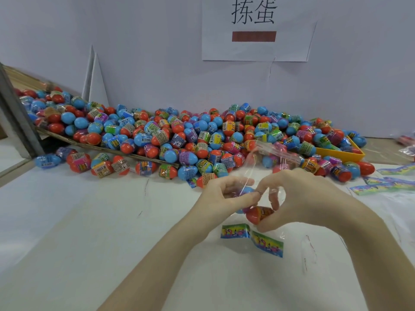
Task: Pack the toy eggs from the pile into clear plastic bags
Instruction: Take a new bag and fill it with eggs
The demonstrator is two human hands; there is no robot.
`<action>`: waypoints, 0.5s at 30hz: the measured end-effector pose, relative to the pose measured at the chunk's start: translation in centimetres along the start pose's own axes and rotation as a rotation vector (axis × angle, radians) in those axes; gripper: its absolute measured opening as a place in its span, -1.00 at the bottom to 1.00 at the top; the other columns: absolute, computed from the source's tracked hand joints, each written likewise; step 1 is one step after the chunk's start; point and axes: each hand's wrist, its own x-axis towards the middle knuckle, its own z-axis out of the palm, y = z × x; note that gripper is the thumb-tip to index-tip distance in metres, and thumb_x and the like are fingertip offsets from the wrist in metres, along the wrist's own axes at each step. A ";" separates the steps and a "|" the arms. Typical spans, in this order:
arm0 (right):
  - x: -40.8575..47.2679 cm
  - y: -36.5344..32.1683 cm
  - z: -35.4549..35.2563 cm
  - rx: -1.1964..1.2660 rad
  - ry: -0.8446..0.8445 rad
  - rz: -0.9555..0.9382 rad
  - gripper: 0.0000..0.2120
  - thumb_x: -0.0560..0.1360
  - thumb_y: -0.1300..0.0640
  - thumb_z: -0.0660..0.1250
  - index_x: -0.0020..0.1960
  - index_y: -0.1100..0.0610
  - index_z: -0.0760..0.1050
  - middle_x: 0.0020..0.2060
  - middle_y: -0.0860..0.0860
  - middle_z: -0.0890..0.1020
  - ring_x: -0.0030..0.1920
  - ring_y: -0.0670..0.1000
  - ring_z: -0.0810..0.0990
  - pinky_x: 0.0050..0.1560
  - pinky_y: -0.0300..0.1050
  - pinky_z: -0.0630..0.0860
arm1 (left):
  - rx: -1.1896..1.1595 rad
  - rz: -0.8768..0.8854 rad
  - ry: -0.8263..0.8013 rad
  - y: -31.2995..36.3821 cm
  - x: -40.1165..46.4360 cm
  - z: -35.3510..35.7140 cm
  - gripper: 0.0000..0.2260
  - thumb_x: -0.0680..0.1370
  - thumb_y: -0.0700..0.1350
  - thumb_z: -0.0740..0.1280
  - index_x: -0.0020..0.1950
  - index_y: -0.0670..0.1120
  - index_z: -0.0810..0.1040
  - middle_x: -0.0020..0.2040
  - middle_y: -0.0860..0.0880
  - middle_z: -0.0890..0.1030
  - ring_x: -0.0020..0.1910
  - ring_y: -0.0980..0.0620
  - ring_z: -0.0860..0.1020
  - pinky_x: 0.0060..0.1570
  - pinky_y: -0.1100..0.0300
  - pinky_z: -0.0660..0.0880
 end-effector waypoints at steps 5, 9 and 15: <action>-0.1 0.0 0.1 -0.042 -0.003 -0.026 -0.74 0.18 -0.17 0.44 -0.14 -0.24 0.54 -0.24 -0.18 0.61 -0.18 -0.07 0.56 -0.24 -0.17 0.53 | 0.017 -0.047 -0.076 0.1 -0.1 -0.1 -0.88 0.46 -0.15 0.40 -0.01 -0.05 0.62 -0.17 -0.02 0.63 -0.26 0.19 0.58 -0.15 0.37 0.52; 0.3 0.4 0.3 -0.019 -0.013 -0.043 -0.72 0.17 -0.14 0.42 -0.14 -0.16 0.49 -0.21 -0.17 0.59 -0.15 -0.06 0.54 -0.12 -0.10 0.58 | 0.044 -0.185 -0.102 0.2 0.0 -0.1 -0.92 0.49 -0.02 0.36 -0.03 0.05 0.53 -0.17 0.03 0.63 -0.31 0.23 0.60 -0.23 0.39 0.52; 0.5 1.1 0.5 0.032 0.064 -0.079 -0.75 0.14 -0.14 0.41 -0.23 -0.17 0.43 -0.35 -0.25 0.50 -0.30 -0.28 0.48 -0.43 -0.32 0.32 | 0.056 -0.194 -0.071 0.5 0.0 0.0 -0.88 0.52 0.01 0.31 0.03 0.05 0.49 -0.04 0.01 0.60 -0.14 0.07 0.57 0.10 0.09 0.48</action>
